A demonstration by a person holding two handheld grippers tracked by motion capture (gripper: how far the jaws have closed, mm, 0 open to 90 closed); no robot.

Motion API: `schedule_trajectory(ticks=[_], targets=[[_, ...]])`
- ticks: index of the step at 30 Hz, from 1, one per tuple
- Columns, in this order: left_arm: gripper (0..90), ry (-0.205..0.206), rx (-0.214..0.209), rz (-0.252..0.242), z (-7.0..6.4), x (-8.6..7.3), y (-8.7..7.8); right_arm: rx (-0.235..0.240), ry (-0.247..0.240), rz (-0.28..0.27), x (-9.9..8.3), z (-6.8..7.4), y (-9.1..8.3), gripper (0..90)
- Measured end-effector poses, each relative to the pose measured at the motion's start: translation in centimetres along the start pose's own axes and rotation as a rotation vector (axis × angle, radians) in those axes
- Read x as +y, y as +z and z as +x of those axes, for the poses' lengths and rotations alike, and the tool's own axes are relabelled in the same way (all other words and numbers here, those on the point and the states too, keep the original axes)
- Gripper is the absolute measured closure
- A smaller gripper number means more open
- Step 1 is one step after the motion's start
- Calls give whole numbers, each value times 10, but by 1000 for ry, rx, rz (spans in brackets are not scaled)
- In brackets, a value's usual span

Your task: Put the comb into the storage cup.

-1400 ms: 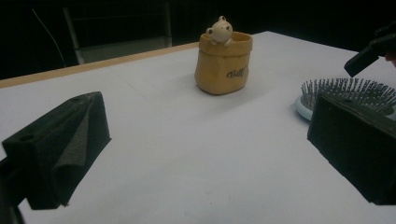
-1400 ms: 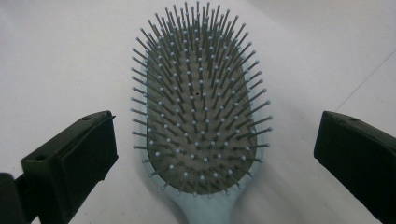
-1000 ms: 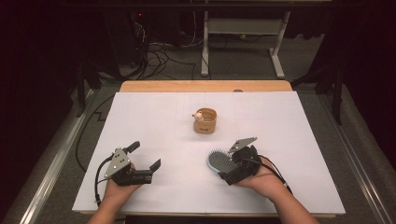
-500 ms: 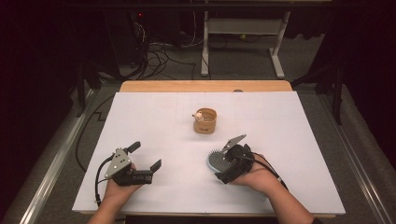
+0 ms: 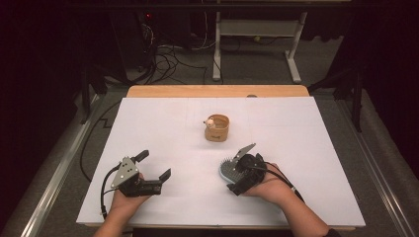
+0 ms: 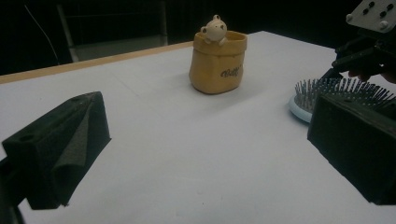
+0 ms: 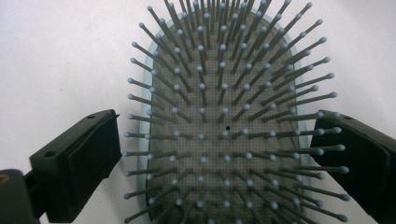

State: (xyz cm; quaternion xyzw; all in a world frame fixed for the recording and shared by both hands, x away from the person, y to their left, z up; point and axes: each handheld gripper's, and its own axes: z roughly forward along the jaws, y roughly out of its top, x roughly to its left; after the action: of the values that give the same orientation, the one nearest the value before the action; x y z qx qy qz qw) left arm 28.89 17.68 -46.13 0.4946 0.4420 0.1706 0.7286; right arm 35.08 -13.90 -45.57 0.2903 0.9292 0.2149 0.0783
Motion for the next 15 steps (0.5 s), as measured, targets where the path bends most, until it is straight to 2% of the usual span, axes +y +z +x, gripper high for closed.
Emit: schedule_trajectory(ticks=[7,15], targets=[[2,-4,3,-3,1,0,1,1,-18,9,3,1,5,26],[2,-4,1,-6,1,1,0,2,-15,20,5,1,7,3]])
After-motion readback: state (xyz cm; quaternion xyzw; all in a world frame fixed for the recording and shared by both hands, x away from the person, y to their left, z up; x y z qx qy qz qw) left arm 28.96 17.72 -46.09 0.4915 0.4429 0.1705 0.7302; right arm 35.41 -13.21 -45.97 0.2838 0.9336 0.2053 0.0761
